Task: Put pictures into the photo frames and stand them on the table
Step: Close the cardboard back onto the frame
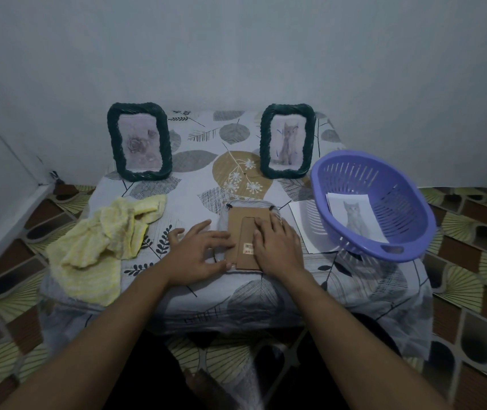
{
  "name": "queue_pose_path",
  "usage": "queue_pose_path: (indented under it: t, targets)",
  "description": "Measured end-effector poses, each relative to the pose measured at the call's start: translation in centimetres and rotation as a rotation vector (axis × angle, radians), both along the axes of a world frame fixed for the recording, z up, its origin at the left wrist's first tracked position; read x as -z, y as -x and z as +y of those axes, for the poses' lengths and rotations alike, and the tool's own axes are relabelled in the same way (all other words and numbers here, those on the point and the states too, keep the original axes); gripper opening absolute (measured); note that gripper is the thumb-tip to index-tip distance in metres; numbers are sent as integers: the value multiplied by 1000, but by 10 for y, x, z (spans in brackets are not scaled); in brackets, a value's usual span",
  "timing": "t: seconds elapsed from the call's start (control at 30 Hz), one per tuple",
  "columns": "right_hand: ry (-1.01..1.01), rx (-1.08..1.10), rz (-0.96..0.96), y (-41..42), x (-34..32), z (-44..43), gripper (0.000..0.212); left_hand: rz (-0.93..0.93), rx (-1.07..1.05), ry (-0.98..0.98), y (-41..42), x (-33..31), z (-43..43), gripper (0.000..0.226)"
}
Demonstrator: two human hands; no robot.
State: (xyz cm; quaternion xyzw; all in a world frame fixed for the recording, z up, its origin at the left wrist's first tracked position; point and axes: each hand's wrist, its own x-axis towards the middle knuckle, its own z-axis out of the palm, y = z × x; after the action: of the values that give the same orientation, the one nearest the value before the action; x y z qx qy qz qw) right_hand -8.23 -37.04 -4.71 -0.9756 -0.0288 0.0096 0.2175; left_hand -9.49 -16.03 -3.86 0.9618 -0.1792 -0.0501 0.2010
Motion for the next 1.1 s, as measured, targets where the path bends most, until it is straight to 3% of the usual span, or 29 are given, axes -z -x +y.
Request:
queue_pose_path:
  t: [0.27,0.43,0.63,0.77,0.87,0.93,1.03,1.1]
  targets:
    - [-1,-4,8,0,0,0,46,-69,127,-183,1,-17,-7,40]
    - [-3,-10,17,0,-2,0,47,-144,139,-246,2,-17,-12,32]
    - [-2,-4,15,1,-2,1,46,-149,-33,-54,9,-2,-13,43]
    - [-5,-9,11,1,-2,1,47,-114,-121,19,10,3,-17,30]
    - [-5,-9,12,0,-1,0,47,-16,-172,279,4,7,-11,27]
    - [-7,-13,14,0,-1,0,46,-48,-231,360,1,13,-10,35]
    - [-9,-10,18,0,-1,0,46,-41,-295,158,4,13,-22,70]
    - [-9,-8,22,1,-2,1,47,-44,-309,49,4,16,-28,79]
